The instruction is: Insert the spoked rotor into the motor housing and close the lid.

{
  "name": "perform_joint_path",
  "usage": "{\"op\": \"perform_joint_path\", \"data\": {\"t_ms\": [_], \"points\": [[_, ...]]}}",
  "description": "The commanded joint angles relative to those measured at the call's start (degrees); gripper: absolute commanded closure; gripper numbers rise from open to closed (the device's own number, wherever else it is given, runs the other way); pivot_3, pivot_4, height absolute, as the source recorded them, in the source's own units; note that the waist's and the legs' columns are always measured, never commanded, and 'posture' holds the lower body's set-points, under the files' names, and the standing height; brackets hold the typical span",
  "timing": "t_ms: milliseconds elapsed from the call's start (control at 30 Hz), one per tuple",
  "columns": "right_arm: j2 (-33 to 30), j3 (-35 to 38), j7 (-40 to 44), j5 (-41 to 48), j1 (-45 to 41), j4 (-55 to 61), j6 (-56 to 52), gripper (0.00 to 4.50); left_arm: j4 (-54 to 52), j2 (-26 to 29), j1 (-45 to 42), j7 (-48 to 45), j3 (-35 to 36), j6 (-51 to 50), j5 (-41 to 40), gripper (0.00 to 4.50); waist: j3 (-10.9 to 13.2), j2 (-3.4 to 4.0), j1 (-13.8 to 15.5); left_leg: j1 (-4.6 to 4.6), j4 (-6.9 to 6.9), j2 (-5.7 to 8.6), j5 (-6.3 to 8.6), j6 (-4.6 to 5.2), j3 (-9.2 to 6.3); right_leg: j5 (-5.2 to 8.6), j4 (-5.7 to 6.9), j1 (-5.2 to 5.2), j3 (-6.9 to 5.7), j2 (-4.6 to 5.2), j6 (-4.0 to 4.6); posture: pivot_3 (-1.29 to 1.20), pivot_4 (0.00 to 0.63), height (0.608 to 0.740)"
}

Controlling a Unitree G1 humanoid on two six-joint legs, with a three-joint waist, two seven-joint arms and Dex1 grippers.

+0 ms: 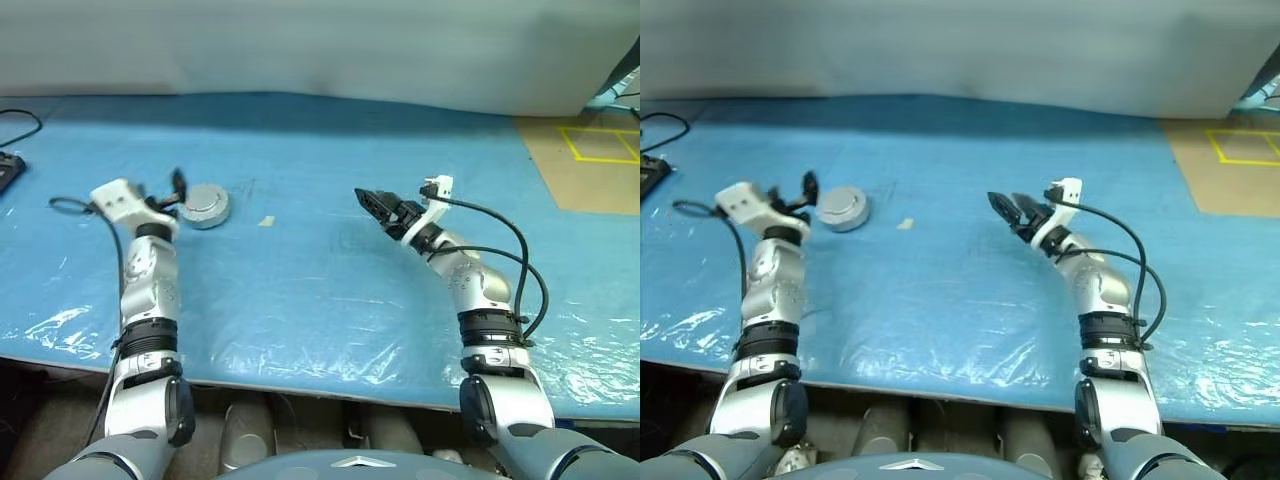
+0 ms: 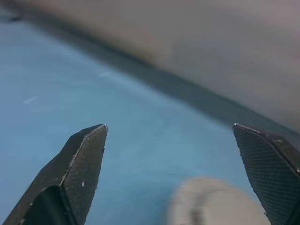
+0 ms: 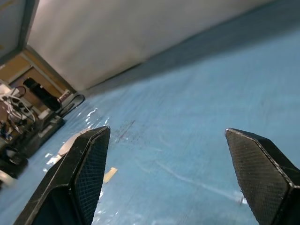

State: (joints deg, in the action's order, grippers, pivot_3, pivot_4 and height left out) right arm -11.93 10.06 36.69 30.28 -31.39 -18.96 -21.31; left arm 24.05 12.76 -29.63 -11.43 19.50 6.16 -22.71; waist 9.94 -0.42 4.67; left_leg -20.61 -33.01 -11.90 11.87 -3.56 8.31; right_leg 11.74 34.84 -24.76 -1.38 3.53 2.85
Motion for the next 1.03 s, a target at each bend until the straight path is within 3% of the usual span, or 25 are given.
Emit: {"op": "perform_joint_path", "data": {"t_ms": [33,133,267,333,400,567,1033], "points": [[-2.2,-0.4,6.6,-0.7,1.6,1.9,5.3,0.37,-4.7,1.3,1.8,-10.1,-7.0,2.0,3.0,0.01,0.0,0.00,-0.1,0.00,0.00,0.01,-0.01,0.02,0.02,0.00,0.00,0.00,0.01,0.02,0.00,0.00,0.150,0.740],[-5.9,0.1,13.3,1.1,2.9,2.7,4.1,0.37,-8.9,3.6,4.1,-19.0,-12.8,-1.1,3.4,0.01,0.0,0.00,-0.6,-0.06,0.04,-0.01,0.00,0.06,0.05,0.01,-0.01,0.00,0.04,-0.01,0.01,0.00,0.150,0.740],[-10.5,0.9,16.1,-1.5,3.5,0.6,7.7,0.37,-11.6,6.6,6.1,-26.8,-17.4,-1.0,4.8,0.01,0.0,0.01,-1.0,-0.15,0.06,-0.09,0.00,0.07,0.08,-0.03,0.04,-0.14,0.05,-0.10,0.10,0.00,0.150,0.740],[-11.9,1.2,16.1,-3.0,3.6,-0.4,10.3,0.37,-11.5,7.6,6.5,-29.5,-18.8,-1.2,5.2,0.01,0.0,0.01,-1.0,-0.09,0.04,-0.13,0.00,0.08,0.10,-0.07,0.07,-0.13,0.05,-0.13,0.17,0.00,0.150,0.740],[-13.9,1.0,16.9,-5.0,4.0,-0.9,13.6,0.00,-11.1,8.1,6.4,-32.9,-20.0,-1.5,4.9,0.00,0.0,0.02,-0.9,-0.03,0.02,-0.12,0.00,0.09,0.14,-0.11,0.11,-0.12,0.07,-0.12,0.23,0.00,0.150,0.740],[-18.6,-3.3,22.2,-11.1,7.5,0.1,20.4,0.00,-9.3,7.9,5.6,-38.4,-20.8,-2.1,3.6,0.00,0.0,0.02,-0.7,-0.04,-0.01,-0.07,-0.05,0.16,0.15,-0.12,0.10,-0.12,0.09,-0.06,0.23,0.00,0.150,0.740],[-18.6,-3.1,23.2,-12.3,10.1,-5.6,26.9,0.00,-8.7,7.9,6.3,-43.3,-21.4,-2.7,4.3,0.00,0.0,0.02,-0.8,-0.05,-0.02,-0.07,0.06,0.37,0.16,-0.12,0.12,-0.12,0.10,-0.07,0.24,0.00,0.150,0.740]]}}
